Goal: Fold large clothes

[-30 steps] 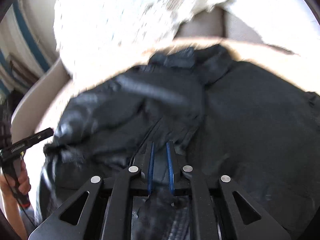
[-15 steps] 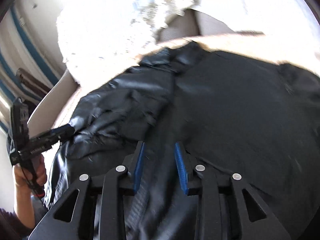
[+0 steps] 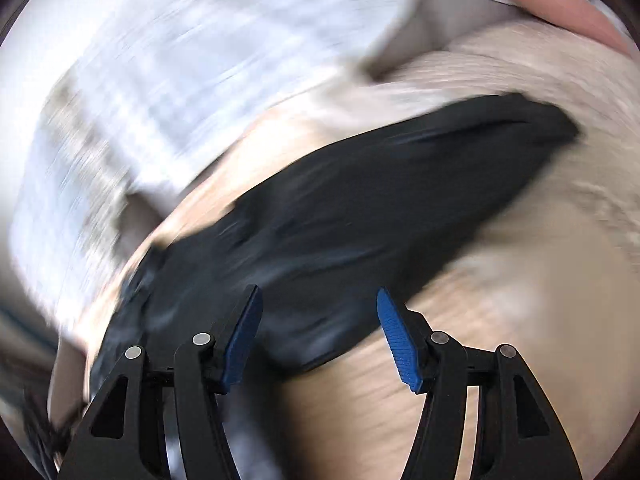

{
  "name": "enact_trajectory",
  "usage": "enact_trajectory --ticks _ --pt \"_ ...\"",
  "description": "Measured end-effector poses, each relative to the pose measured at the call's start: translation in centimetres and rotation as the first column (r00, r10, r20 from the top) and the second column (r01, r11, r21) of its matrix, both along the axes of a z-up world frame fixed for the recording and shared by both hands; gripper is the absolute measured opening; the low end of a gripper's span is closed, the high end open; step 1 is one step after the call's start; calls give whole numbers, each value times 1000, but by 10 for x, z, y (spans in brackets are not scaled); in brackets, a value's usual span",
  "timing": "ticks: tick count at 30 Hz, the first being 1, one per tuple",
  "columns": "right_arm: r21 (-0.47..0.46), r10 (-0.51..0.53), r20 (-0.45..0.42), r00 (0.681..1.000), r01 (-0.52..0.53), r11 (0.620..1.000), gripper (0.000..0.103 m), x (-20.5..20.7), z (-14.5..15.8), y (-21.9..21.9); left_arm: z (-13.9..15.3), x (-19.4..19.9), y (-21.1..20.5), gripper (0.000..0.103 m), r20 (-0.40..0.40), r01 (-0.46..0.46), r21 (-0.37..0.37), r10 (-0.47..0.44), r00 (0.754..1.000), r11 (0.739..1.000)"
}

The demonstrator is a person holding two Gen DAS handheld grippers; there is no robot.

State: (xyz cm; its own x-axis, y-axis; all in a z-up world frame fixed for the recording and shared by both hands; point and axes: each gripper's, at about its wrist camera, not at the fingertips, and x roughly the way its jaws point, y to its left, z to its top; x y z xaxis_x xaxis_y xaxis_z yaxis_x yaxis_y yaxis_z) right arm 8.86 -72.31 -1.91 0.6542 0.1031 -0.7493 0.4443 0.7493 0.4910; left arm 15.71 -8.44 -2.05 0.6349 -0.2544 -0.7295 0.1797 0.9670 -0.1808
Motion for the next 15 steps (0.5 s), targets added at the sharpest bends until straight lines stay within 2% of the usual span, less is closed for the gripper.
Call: enact_trajectory --ticks 2,4,5,7,12,13,14,15 --pt "16 -111 -21 994 112 994 60 -1 -13 -33 -2 4 3 60 4 -21 12 21 1000 1000" --pt "53 -249 -47 967 251 967 60 -4 -30 -71 -5 9 6 60 0 -39 19 39 999 999" --pt "75 -281 -41 959 283 956 60 -5 -35 -84 -8 10 8 60 -5 -47 21 47 999 999" --pt "136 -320 1 947 317 939 60 0 -42 -107 -11 12 14 60 -16 -62 14 62 998 998" --pt "142 -385 11 923 379 914 60 31 -45 -133 -18 18 21 60 -42 -95 1 95 995 995" --pt "144 -392 8 920 387 911 51 33 -45 -138 -19 18 22 60 -45 -100 3 100 994 995" --pt "128 -400 -3 917 397 909 24 34 -44 -142 -20 18 22 60 -48 -103 3 103 994 995" --pt "99 -399 -20 917 399 912 12 35 -41 -146 -20 19 22 60 -48 -102 3 102 994 995"
